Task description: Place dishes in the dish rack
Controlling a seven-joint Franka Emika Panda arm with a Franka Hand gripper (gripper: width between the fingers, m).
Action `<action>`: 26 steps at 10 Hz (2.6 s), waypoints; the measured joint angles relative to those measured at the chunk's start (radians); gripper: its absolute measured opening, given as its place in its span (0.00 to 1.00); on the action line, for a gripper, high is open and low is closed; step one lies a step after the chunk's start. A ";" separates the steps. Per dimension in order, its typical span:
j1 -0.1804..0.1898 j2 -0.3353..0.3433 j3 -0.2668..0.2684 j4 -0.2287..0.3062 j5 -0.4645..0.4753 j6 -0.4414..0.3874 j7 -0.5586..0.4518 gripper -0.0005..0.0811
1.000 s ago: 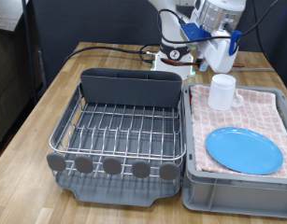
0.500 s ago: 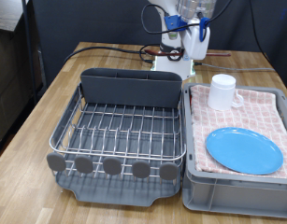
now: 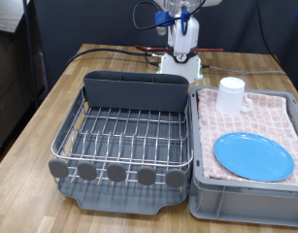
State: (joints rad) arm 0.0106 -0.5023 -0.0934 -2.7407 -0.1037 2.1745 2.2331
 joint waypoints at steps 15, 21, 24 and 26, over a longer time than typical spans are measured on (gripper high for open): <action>0.066 0.120 -0.386 -0.034 0.462 0.025 -0.585 0.10; 0.066 0.216 -0.453 0.002 0.502 0.015 -0.609 0.10; 0.066 0.238 -0.468 0.028 0.514 -0.025 -0.613 0.10; 0.065 0.247 -0.472 0.038 0.514 -0.036 -0.610 0.10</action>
State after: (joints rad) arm 0.0759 -0.2552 -0.5658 -2.7022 0.4105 2.1383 1.6230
